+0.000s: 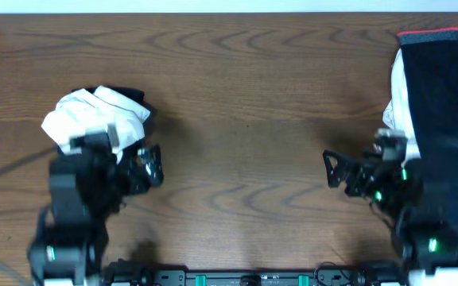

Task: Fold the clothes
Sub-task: 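Reach the right gripper to the black leggings' waistband and grasp it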

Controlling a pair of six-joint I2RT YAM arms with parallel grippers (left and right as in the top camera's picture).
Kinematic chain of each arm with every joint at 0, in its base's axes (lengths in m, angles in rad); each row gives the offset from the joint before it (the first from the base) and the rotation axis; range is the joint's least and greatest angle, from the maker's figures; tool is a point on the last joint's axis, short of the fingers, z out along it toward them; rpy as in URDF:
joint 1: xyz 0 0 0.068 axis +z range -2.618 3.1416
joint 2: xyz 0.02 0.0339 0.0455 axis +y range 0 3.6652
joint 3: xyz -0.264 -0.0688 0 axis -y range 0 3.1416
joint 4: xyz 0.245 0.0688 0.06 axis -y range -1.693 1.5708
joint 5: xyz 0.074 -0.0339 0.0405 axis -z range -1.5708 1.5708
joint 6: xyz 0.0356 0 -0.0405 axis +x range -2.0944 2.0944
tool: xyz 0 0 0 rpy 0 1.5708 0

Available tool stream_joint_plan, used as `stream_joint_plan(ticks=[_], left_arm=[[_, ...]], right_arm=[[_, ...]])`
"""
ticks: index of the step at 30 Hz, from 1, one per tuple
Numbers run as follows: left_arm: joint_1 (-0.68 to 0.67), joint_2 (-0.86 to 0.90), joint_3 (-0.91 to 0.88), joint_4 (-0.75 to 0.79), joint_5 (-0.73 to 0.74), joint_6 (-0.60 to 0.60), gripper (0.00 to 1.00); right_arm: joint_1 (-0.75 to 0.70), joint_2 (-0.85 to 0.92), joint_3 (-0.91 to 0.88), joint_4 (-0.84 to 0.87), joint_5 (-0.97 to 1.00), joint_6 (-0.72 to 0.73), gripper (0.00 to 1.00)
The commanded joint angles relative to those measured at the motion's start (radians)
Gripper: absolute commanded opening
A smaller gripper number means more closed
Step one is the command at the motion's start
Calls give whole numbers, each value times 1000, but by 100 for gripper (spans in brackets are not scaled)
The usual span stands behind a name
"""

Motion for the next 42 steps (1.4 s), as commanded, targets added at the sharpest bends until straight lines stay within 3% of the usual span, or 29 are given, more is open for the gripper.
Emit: stream_joint_plan(ticks=[1, 7, 10, 13, 18, 23, 33, 42], left_arm=[[2, 169, 188, -99, 6, -11, 98], [2, 372, 378, -209, 7, -11, 98], [2, 402, 381, -207, 48, -26, 98], [2, 414, 381, -211, 79, -25, 98], [2, 414, 381, -224, 78, 16, 98], [2, 414, 381, -240, 77, 35, 98], [2, 414, 381, -238, 77, 62, 98], [2, 414, 381, -240, 77, 69, 98]], right_arm=[[-8, 199, 199, -128, 55, -129, 99], [-10, 483, 476, -322, -3, -283, 99], [-54, 572, 563, -343, 19, -210, 99], [-158, 657, 637, -348, 18, -163, 98], [-387, 838, 762, -367, 61, -158, 83], [-562, 1015, 882, -395, 140, -142, 82], [-834, 1230, 1006, -245, 0, -129, 78], [-879, 1361, 1006, -84, -3, -112, 74]])
